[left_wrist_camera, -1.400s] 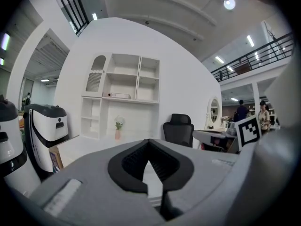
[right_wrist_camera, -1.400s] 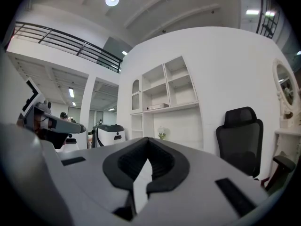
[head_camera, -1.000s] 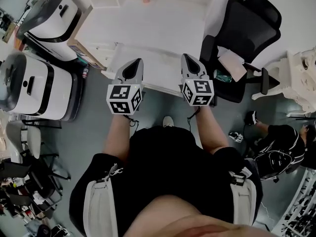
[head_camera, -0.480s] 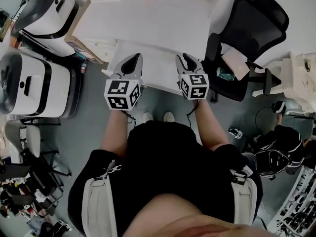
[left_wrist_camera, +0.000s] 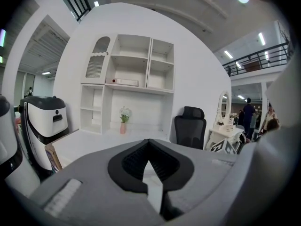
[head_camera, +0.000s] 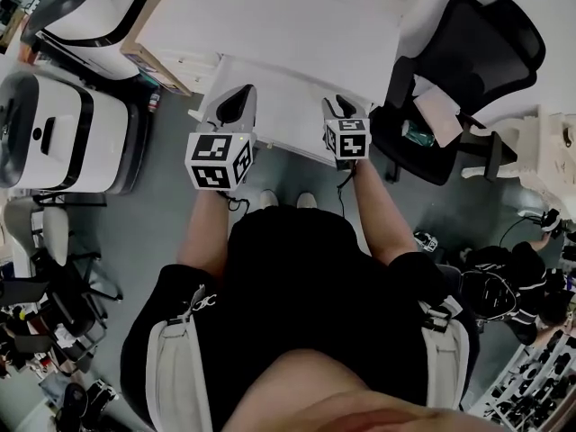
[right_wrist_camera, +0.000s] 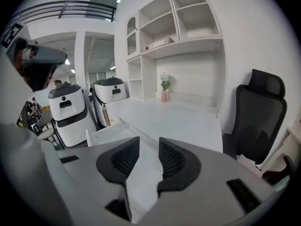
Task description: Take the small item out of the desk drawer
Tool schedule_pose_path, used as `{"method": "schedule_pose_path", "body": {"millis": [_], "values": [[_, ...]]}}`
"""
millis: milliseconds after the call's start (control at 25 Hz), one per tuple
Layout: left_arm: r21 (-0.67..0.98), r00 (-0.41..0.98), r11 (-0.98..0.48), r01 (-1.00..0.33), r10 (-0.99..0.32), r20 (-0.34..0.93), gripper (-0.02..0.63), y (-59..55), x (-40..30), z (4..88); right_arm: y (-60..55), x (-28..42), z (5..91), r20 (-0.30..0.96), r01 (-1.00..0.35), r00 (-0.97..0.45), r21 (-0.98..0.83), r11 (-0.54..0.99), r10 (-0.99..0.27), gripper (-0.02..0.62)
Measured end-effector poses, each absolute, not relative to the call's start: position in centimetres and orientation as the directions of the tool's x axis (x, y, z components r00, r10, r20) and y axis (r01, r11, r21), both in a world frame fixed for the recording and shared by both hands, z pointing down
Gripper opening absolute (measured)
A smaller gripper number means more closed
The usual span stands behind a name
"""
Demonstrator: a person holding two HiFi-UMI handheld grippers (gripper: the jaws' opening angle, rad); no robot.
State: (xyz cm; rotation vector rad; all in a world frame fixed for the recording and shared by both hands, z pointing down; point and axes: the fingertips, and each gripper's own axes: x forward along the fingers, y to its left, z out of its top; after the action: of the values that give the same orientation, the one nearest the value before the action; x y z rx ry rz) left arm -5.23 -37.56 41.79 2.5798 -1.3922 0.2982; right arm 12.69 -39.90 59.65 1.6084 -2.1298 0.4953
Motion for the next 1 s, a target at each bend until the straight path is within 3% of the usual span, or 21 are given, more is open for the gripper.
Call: {"method": "schedule_pose_path", "body": {"millis": [640, 1000], "values": [[0.08, 0.423, -0.423, -0.902, -0.836, 0.35, 0.012, -40.8, -9.5, 45.0, -45.0, 13.8, 74.3, 0.777, -0.969, -0.158, -0.005, 0.246, -0.609, 0.115], [0.067, 0.353, -0.362, -0.93, -0.823, 0.446, 0.012, -41.1, -10.8, 48.8, -47.6, 14.5, 78.6, 0.82, -0.969, -0.139, 0.003, 0.246, -0.556, 0.117]]}}
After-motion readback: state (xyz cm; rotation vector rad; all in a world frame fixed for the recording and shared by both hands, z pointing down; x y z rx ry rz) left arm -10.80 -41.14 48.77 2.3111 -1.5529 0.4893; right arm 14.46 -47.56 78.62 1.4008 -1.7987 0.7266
